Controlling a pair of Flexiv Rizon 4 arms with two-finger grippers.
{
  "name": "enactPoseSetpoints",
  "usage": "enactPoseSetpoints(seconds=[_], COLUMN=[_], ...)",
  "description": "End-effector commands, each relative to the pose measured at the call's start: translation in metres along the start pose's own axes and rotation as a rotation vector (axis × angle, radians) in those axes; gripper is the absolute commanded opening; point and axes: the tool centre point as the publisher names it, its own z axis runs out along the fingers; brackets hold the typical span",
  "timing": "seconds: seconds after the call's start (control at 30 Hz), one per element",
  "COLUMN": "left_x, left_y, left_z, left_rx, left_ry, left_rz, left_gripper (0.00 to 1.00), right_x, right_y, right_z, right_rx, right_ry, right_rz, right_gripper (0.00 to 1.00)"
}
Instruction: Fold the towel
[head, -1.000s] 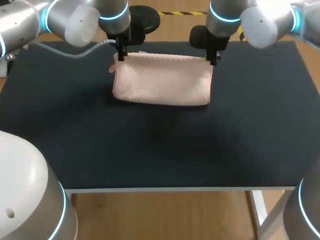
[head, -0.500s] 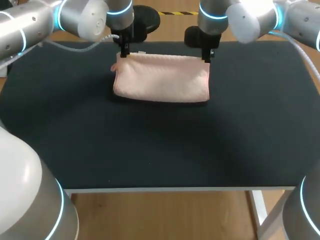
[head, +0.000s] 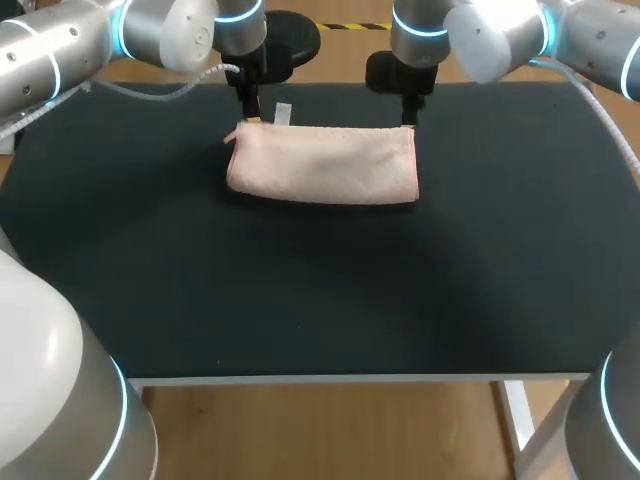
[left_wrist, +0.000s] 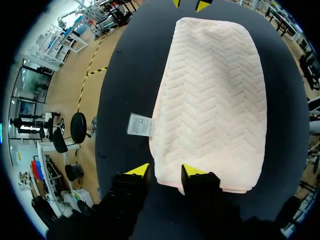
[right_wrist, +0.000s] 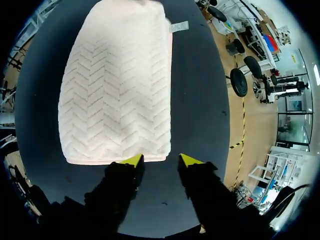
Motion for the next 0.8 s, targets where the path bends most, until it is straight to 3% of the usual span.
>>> enactPoseSetpoints(seconds=[0.03, 0.17, 0.47, 0.67, 0.8], left_x=[0.005, 0.009, 0.031, 0.046, 0.054], left_y=[0.01, 0.018, 0.025, 0.026, 0.032], left_z=[-0.013, -0.034, -0.077, -0.086, -0.089], left_rx=[0.027, 0.138, 0.553, 0.703, 0.802], left_ry=[-0.012, -0.039, -0.077, -0.027, 0.013], left_rz=[-0.021, -0.038, 0.089, 0.125, 0.091], left_gripper=[1.0, 1.0, 1.0, 1.0, 1.0], right_x=[0.002, 0.001, 0.007, 0.015, 0.022], right_y=[-0.004, -0.006, -0.009, -0.013, -0.016], right_z=[-0.008, -0.019, -0.045, -0.055, -0.062], right_rx=[0.004, -0.008, -0.057, -0.072, -0.088], right_ry=[-0.019, -0.043, -0.071, -0.084, -0.091], right_rz=[0.0, 0.013, 0.053, 0.089, 0.123], right_gripper=[1.0, 1.0, 1.0, 1.0, 1.0])
